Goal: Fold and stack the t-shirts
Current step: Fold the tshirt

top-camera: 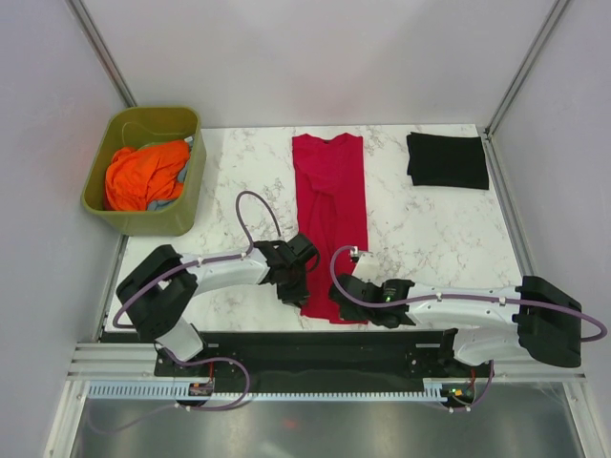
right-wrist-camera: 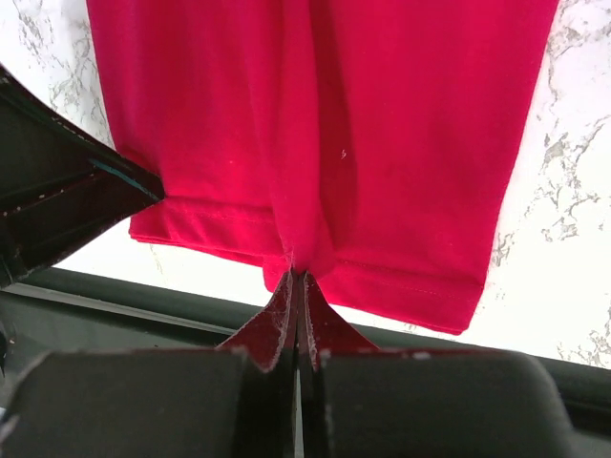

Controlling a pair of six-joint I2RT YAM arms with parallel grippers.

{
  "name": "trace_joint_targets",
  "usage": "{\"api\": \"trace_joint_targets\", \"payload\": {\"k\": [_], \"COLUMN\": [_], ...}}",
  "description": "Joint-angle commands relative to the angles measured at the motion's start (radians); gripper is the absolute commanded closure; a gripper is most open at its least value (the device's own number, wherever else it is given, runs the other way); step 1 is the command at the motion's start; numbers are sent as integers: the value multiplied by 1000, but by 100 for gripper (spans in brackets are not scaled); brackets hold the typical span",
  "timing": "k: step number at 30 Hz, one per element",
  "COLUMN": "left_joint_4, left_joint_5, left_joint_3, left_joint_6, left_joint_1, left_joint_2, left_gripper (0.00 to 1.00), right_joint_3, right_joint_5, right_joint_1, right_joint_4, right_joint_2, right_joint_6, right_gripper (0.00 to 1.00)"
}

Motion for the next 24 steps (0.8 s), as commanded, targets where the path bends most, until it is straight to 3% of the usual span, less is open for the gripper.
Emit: {"api": "trace_joint_targets", "payload": {"k": [1, 2, 4, 9, 15, 19, 24], "left_joint_4": [8, 8, 5, -104, -152, -166, -172], "left_joint_5": [-47, -49, -49, -103, -141, -130, -149], "left_joint_3": [16, 2, -9, 0, -13, 17, 46], "left_joint_6": [-44, -49, -49, -31, -32, -27, -29], "left_joint_1": [-13, -13, -16, -16, -18, -20, -23], "left_joint_2": [64, 60, 28, -16, -59, -60, -109], "left_gripper": [80, 87, 89, 80, 79, 63, 65], "right_joint_3": [-15, -16, -22, -24, -18, -21, -25], "right_joint_5": [7, 7, 7, 2, -4, -6, -4], "right_joint_1": [9, 7, 7, 7, 10, 9, 9], "right_joint_4": [27, 27, 30, 29, 35, 35, 36], "right_joint_2": [-33, -36, -51, -53, -48, -47, -50], "right_joint_6": [-11, -11, -11, -11, -18, -17, -17], "right_gripper": [100, 100, 100, 100, 100, 100, 100]}}
